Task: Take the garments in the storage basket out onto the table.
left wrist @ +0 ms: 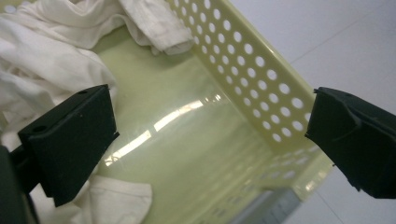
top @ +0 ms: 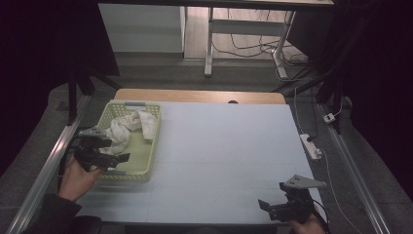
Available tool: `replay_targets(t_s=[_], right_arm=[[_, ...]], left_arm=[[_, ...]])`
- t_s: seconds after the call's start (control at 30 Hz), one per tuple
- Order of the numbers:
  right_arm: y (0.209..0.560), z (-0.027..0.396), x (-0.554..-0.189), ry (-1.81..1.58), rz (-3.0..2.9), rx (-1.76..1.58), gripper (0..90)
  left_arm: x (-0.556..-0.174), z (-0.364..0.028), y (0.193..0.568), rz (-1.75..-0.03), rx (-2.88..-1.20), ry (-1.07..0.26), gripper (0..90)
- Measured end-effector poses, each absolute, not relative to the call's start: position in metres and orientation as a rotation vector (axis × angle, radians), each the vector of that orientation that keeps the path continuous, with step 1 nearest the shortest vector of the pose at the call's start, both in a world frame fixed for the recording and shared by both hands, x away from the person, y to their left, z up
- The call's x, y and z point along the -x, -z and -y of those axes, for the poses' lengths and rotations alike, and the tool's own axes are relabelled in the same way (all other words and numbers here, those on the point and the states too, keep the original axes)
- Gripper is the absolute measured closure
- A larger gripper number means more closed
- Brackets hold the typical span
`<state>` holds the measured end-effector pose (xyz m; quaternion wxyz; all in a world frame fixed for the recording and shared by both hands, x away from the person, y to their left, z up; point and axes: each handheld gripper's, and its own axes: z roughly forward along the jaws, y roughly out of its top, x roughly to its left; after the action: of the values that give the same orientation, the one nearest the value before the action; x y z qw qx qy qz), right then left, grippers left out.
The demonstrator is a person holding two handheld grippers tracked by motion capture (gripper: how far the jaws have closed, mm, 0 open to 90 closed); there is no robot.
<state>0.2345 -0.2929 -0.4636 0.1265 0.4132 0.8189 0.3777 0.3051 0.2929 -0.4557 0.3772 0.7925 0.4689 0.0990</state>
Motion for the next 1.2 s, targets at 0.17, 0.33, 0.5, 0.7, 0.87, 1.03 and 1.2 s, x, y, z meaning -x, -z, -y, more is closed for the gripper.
replay_targets(t_s=[0.17, 0.33, 0.5, 0.7, 0.87, 1.03, 1.2], right_arm=[[0.464, 0.293, -0.235, -1.102, -2.382, -1.206, 0.1], [0.464, 0.293, -0.235, -1.101, -2.384, -1.204, 0.1], [0.464, 0.293, -0.235, -1.101, -2.385, -1.208, 0.1], [0.464, 0.293, -0.235, -1.102, -2.393, -1.203, 0.1], [0.464, 0.293, -0.235, -1.105, -2.395, -1.204, 0.1], [0.464, 0.293, -0.235, -1.105, -2.395, -1.204, 0.1], [0.464, 0.293, -0.235, -1.106, -2.394, -1.206, 0.1]], left_arm=[[-0.319, -0.298, 0.457, -1.224, -2.045, -0.282, 4.7], [-0.333, -0.302, 0.457, -1.252, -2.065, -0.297, 4.9], [-0.351, -0.306, 0.460, -1.282, -2.077, -0.300, 4.6], [-0.375, -0.310, 0.461, -1.330, -2.057, -0.285, 4.3], [-0.399, -0.312, 0.470, -1.415, -2.087, -0.280, 6.4], [-0.416, -0.313, 0.483, -1.495, -2.108, -0.243, 14.6], [-0.426, -0.304, 0.493, -1.541, -2.175, -0.202, 23.8]])
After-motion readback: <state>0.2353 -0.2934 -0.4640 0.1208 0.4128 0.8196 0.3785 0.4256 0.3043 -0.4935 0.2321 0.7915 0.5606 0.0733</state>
